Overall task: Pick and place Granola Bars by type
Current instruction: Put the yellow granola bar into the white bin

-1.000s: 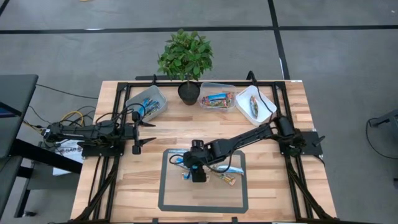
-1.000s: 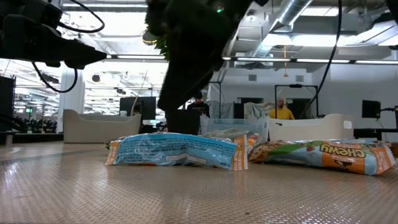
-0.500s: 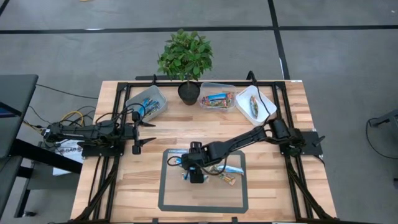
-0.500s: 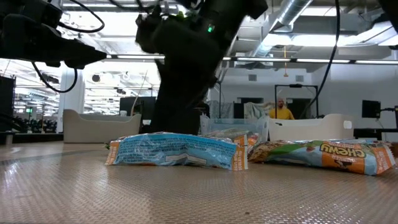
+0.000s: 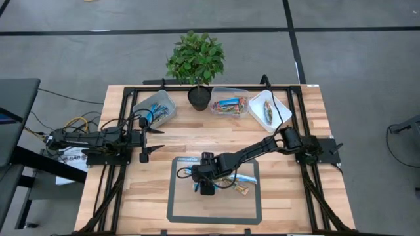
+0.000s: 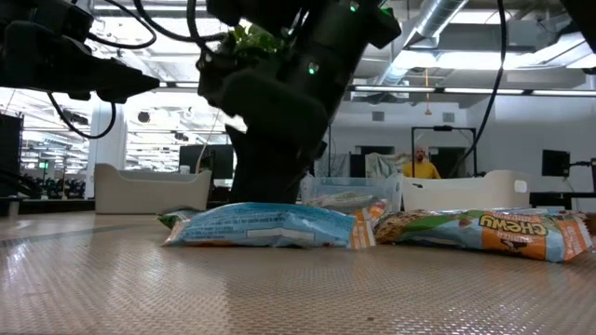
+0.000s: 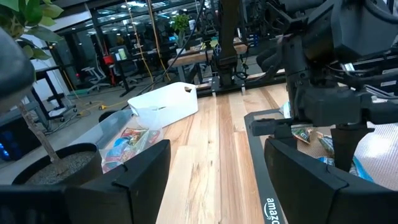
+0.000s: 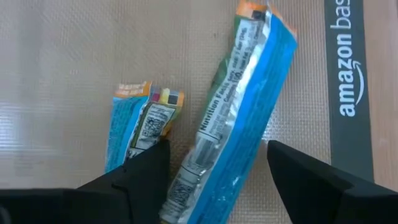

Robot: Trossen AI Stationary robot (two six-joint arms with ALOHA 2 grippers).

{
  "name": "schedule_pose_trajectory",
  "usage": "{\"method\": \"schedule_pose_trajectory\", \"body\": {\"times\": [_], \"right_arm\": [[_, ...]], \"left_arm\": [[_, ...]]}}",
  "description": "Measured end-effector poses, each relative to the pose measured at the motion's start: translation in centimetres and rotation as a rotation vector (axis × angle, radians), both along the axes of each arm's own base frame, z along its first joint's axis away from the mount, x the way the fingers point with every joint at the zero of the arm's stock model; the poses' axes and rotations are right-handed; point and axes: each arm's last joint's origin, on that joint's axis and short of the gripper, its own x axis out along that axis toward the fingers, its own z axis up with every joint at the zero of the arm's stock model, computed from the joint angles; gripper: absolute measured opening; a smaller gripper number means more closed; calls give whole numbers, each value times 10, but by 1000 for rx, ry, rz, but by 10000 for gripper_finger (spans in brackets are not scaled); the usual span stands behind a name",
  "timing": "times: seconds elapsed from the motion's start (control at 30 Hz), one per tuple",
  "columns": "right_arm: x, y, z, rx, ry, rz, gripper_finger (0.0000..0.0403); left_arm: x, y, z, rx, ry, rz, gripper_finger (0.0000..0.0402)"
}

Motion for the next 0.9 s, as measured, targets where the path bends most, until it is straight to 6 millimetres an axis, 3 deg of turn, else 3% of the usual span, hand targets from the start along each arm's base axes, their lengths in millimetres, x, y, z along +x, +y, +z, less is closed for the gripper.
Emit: {"method": "schedule_pose_trajectory", "body": {"times": [0.5, 0.73, 0.9], "right_arm": [[1, -3, 1, -7, -9, 9, 84], [4, -17, 11, -57, -38, -36, 72], [-1, -38, 31, -180, -37, -127, 72]], "left_arm": [[0, 0, 0, 0, 0, 0, 253], [0, 0, 0, 0, 0, 0, 253], [0, 0, 0, 0, 0, 0, 253]]}}
